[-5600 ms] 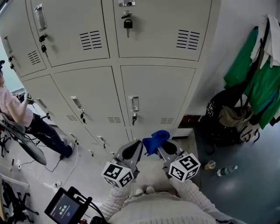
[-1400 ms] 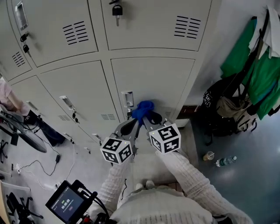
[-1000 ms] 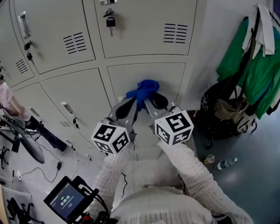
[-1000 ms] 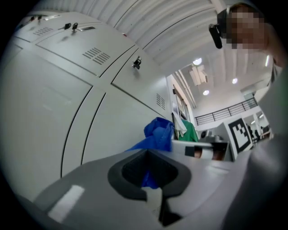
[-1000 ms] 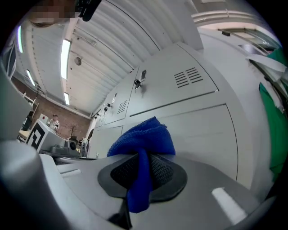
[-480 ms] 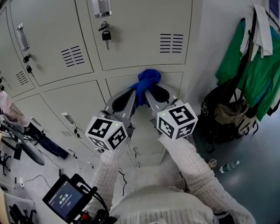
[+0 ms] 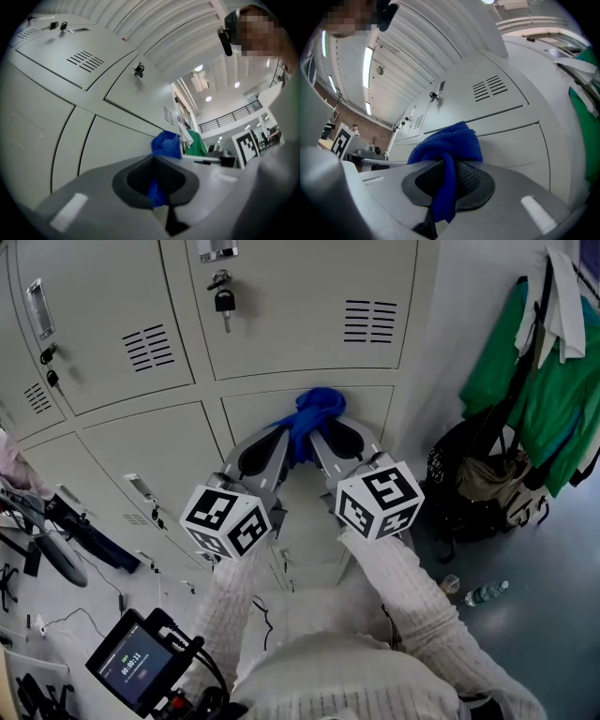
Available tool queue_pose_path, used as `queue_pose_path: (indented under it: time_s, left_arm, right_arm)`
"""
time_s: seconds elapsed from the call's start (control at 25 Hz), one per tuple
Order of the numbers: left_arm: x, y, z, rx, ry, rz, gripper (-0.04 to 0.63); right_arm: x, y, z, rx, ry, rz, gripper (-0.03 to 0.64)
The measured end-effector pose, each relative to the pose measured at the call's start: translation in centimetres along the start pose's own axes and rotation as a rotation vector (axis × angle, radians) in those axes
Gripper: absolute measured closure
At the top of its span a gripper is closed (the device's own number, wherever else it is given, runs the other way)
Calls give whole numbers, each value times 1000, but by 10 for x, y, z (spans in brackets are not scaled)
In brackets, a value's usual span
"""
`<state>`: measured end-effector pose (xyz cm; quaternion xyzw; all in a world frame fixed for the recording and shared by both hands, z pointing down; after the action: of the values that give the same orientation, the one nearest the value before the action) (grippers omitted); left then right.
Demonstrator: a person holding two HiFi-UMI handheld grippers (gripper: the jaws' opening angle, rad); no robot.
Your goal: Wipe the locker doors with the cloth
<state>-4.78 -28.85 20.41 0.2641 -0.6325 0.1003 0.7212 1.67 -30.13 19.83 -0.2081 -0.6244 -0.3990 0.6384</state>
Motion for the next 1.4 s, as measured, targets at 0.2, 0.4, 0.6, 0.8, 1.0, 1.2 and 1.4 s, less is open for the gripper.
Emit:
queue_pose_path:
  time_s: [0.2, 0.4, 0.6, 0.8, 1.0, 1.2, 1.4]
  left_arm:
    - [22, 5, 2, 10, 21, 60, 590]
    - [57, 14, 2, -1, 44, 138, 590]
    - [95, 21, 2, -13, 91, 220, 590]
    - [136, 31, 5, -22, 122, 297, 590]
    - [173, 42, 6, -40, 147, 383, 589]
    - [213, 49, 2, -56, 176, 467, 589]
    - [254, 56, 10, -88, 242, 545, 589]
  right_arm:
    - [22, 4, 1, 13, -32, 35, 566]
    - [56, 12, 6, 31, -89, 87, 566]
    - [93, 22, 7, 46, -154, 147, 566]
    - [138, 30, 14, 57, -228, 227, 566]
    - [177, 38, 19, 67, -288, 299, 566]
    - [220, 51, 21, 78, -342, 384, 566]
    - [261, 57, 27, 86, -404, 469, 566]
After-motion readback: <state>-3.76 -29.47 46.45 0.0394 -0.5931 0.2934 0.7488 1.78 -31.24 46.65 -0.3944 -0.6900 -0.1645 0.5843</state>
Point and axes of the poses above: the fingertips, and each gripper's own axes: y backward along the fingers, z to its left, x out of its underside, the point moved 2 cm from there along y, backward along the fingers, and after that the axes turned 13 degrees about -x, right-handed, at the moved point
